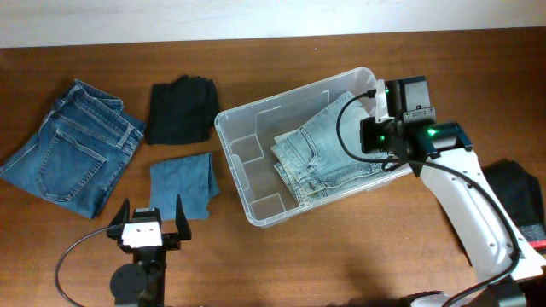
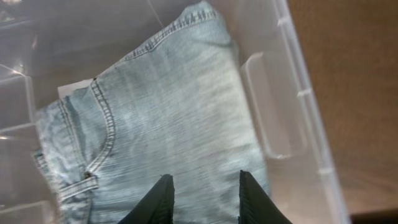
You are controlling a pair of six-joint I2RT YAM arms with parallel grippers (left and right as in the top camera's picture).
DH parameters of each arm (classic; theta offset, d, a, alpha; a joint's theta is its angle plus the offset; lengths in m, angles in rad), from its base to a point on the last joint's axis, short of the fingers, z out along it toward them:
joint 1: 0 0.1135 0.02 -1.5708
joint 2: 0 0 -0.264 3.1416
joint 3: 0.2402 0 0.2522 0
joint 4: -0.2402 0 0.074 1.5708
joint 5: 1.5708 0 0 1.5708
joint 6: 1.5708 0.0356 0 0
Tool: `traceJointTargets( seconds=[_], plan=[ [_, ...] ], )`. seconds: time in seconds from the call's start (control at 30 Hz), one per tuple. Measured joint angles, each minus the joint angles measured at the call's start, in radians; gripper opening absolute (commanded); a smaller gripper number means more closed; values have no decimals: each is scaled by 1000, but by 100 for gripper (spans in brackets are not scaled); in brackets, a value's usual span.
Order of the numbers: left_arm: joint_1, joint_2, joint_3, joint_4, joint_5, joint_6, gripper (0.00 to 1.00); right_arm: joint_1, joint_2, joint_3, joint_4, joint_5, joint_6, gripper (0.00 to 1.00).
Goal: Pack container
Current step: 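Lower the jeans into the bin, laying them flat with the right gripper, then open the right gripper and raise it out of the bin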
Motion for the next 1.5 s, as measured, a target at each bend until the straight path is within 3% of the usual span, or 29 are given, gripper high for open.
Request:
traceJointTargets(
  seconds=[0.07, 0.2, 0.57, 1.0, 1.2, 1.3, 1.5],
  plan=[
    [0, 0, 0, 0, 0, 0, 99, -3, 0, 0, 2, -4, -31, 9],
    [0, 0, 0, 0, 0, 0, 99, -4, 0, 3, -32, -54, -64, 4],
    [0, 0, 0, 0, 0, 0, 99, -4, 53, 6, -146, -99, -126, 4],
    [0, 0, 0, 0, 0, 0, 99, -4, 367, 12, -147, 50, -144, 4],
    [0, 0, 0, 0, 0, 0, 99, -4, 413, 32, -136, 59, -145, 4],
    [0, 0, 0, 0, 0, 0, 99, -4, 420, 83, -192, 54, -145, 4],
    [0, 0, 0, 0, 0, 0, 99, -4, 424, 355, -364, 26, -142, 4]
  ],
)
